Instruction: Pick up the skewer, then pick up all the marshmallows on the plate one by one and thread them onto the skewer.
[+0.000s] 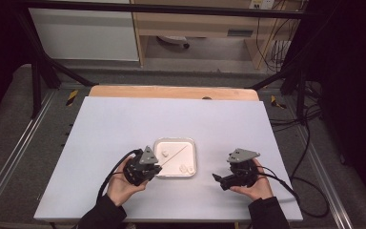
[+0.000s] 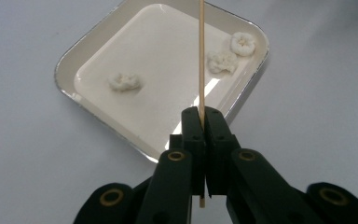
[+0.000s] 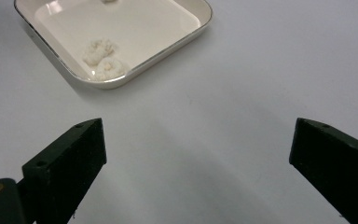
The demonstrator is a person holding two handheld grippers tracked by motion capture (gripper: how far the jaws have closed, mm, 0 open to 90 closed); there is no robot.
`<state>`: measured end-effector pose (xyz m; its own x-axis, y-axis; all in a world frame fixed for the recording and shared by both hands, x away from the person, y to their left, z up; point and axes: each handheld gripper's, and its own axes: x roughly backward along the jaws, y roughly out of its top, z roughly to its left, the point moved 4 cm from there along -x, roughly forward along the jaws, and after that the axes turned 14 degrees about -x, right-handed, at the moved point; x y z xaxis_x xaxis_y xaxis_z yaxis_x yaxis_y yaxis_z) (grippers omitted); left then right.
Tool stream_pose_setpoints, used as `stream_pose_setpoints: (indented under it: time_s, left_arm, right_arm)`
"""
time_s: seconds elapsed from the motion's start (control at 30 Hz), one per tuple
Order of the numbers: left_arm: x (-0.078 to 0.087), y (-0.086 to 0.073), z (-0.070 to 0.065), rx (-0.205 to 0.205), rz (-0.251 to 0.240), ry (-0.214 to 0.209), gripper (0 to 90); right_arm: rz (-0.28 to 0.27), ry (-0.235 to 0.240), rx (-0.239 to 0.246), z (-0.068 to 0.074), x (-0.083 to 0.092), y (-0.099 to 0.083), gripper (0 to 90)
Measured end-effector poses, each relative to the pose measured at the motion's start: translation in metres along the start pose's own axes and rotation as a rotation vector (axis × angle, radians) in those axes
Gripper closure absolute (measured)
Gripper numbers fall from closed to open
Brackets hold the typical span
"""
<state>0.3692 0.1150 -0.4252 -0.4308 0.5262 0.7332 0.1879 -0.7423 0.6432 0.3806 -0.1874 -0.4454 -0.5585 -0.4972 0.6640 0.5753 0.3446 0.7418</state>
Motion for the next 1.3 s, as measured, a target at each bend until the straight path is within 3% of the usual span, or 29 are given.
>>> stream_pose_setpoints:
  time_s: [0.43, 0.73, 1.3]
  left_arm:
    - [0.017, -0.032, 0.007, 0.085, -0.084, 0.063, 88.6]
    - [0.019, -0.044, 0.009, 0.109, -0.119, 0.091, 88.6]
    - [0.015, -0.058, 0.005, 0.154, -0.139, 0.066, 88.6]
  right_arm:
    - [-0.013, 0.043, -0.115, 0.006, -0.008, 0.008, 1.7]
    - [-0.036, 0.081, -0.124, 0.020, -0.017, 0.024, 1.5]
    - [-0.040, 0.120, -0.118, 0.049, -0.049, 0.047, 2.6]
